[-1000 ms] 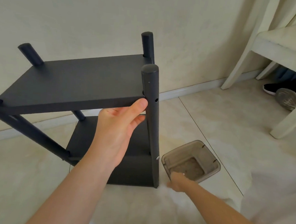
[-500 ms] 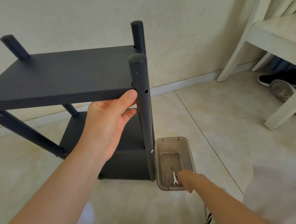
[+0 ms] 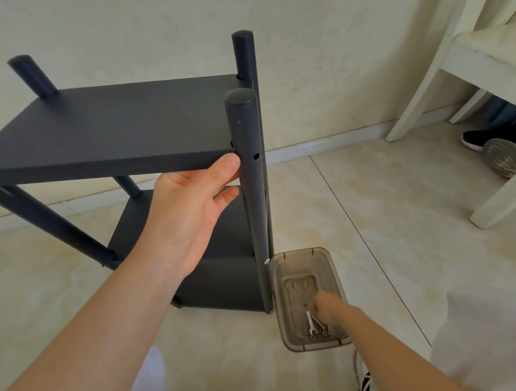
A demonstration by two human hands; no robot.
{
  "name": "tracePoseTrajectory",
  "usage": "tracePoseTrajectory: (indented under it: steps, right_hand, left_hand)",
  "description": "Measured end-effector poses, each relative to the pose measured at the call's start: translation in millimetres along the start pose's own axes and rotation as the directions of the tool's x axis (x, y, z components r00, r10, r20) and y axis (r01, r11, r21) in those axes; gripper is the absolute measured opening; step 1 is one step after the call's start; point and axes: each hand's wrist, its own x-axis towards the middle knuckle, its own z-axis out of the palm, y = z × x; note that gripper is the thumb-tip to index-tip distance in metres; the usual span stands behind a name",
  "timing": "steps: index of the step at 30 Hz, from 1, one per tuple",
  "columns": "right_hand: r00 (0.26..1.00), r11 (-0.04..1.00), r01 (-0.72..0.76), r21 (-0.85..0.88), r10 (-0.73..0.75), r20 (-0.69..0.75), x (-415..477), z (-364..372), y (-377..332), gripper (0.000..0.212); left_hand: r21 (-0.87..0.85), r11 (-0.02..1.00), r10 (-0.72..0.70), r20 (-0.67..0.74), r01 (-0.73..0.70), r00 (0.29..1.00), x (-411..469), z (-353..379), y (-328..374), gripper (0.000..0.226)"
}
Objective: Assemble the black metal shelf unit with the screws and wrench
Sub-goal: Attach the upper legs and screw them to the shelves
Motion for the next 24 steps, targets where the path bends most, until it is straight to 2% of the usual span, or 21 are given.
tracePoseTrajectory:
  steps: [2, 7, 10, 13, 16, 24]
  right_hand:
    - [0.999, 0.998, -0.008, -0.055, 0.011, 0.046, 6, 8, -7, 0.012]
    - [0.998, 1.0, -0.004, -0.005, 0.004, 0.063, 25, 33, -7, 0.034]
    - [0.999, 1.0, -0.015, -0.012, 0.016, 0.036, 36, 43, -6, 0.022]
    - [0.999, 0.998, -0.04, 0.047, 0.04, -0.01, 40, 47, -9, 0.03]
    - [0.996, 0.996, -0.09, 0.027, 0.09, -0.006, 40, 51, -14, 0.032]
    - [0.989, 0.99, -0.144, -0.006, 0.144, -0.03, 45, 55, -14, 0.039]
  left_hand:
    - [0.002, 1.0, -0.005, -0.007, 0.005, 1.0, 0, 0, -1, 0.009]
    - [-0.013, 1.0, -0.019, -0.01, 0.019, 1.0, 0, 0, -2, 0.003]
    - [-0.03, 0.999, -0.018, -0.008, 0.018, 1.0, 0, 0, -4, 0.009]
    - [-0.031, 0.999, -0.022, -0.02, 0.021, 1.0, 1, 0, -5, 0.01]
    - [-0.02, 1.0, -0.01, -0.003, 0.01, 1.0, 2, -2, -4, 0.005]
    - [-0.001, 0.999, 0.035, 0.052, -0.035, 0.998, 4, -6, -5, 0.015]
